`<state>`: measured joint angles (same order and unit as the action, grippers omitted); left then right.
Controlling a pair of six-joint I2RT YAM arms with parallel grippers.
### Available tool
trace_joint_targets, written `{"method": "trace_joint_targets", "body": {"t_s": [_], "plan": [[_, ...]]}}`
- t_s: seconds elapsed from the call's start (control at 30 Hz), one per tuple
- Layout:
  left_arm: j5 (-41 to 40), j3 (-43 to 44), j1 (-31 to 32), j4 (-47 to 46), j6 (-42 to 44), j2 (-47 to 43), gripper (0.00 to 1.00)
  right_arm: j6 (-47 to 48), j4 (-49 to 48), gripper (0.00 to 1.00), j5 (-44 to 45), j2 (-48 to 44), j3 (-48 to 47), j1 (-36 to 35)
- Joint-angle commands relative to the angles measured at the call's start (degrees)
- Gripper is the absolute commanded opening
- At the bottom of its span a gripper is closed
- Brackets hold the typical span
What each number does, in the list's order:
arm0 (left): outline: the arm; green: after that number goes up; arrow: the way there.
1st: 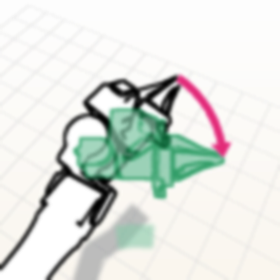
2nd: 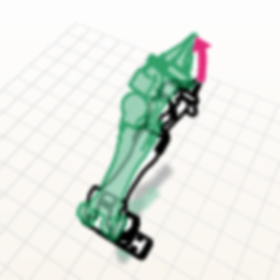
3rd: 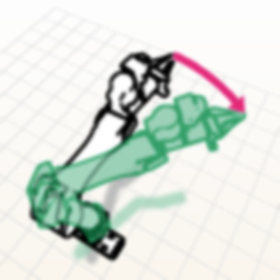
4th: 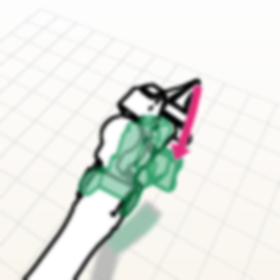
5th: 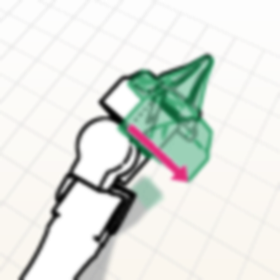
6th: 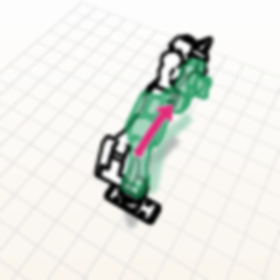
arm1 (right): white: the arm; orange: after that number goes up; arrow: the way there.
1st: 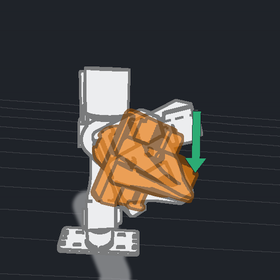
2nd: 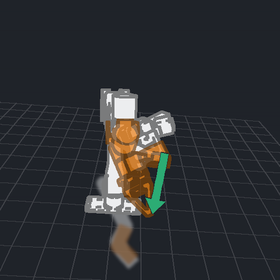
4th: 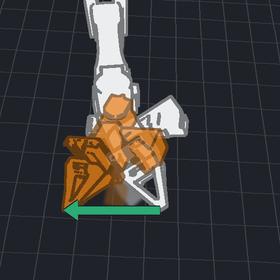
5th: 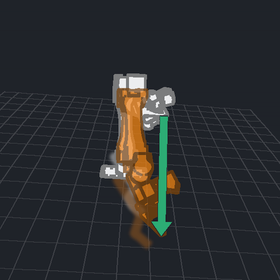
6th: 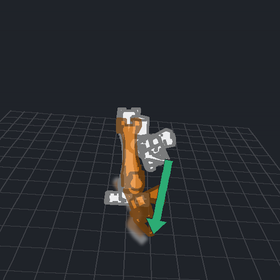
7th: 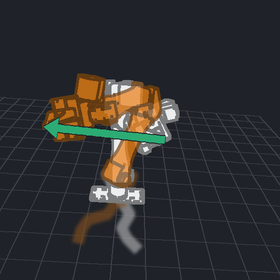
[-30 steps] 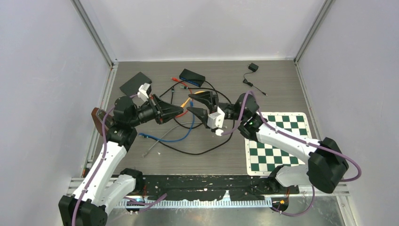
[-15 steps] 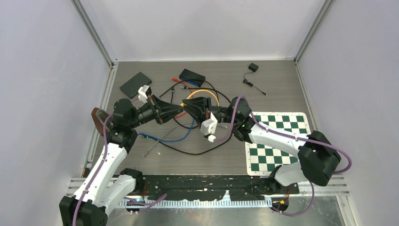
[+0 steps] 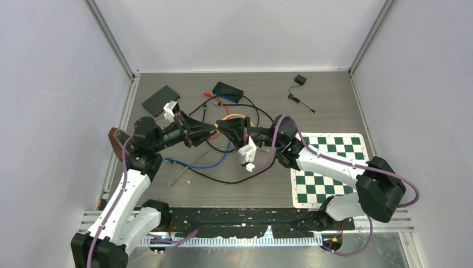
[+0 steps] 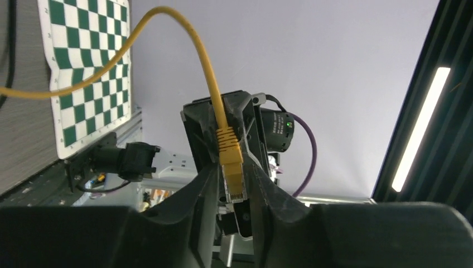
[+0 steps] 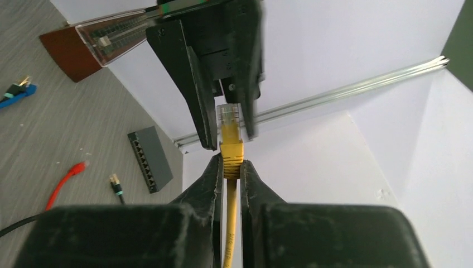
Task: Insert the plug into the switch port
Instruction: Pick up the connector from the center of the board.
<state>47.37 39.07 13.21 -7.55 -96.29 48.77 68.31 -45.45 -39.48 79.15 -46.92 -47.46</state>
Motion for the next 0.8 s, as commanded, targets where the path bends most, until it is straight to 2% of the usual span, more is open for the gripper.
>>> {"method": "trace_joint_targets", "body": {"t_s": [0.0, 0.1, 0.2, 0.3, 0.37, 0.47, 0.57, 0.63, 0.77], "plan": [[1.4, 4.9, -2.3, 4.5, 11.2, 0.3, 0.41, -1.8, 3.6, 0.05, 1.2, -2.7, -1.7, -0.2], [-0.5, 11.3, -4.2, 17.4, 24.7, 2.1, 0.52, -11.0, 1.4, 0.05, 4.6, -2.6, -1.7, 0.9], [-6.9, 17.4, -5.0, 28.2, 38.2, 3.6, 0.59, -22.0, 0.9, 0.05, 7.3, -2.0, -4.0, 3.6], [-19.5, 23.5, -5.4, 37.2, 51.0, 5.8, 0.64, -29.6, 7.7, 0.05, 12.9, -1.8, -6.9, 5.9], [-32.5, 27.2, -5.5, 41.9, 58.9, 7.9, 0.65, -33.0, 7.8, 0.05, 16.5, -2.4, -6.3, 6.6], [-50.3, 29.5, -6.0, 42.3, 64.8, 12.7, 0.64, -41.4, 5.0, 0.05, 18.0, -4.5, -2.8, 7.8], [-65.3, 31.0, -6.5, 38.9, 69.2, 19.3, 0.63, -49.0, 8.2, 0.05, 19.7, -8.0, -2.4, 8.7], [-71.7, 32.9, -7.3, 36.8, 71.6, 25.0, 0.63, -54.0, 12.4, 0.05, 21.4, -9.3, -3.1, 8.9], [-76.9, 41.3, -10.6, 36.8, 71.3, 38.1, 0.61, -60.8, 17.8, 0.05, 21.4, -12.1, -2.7, 8.9]]}}
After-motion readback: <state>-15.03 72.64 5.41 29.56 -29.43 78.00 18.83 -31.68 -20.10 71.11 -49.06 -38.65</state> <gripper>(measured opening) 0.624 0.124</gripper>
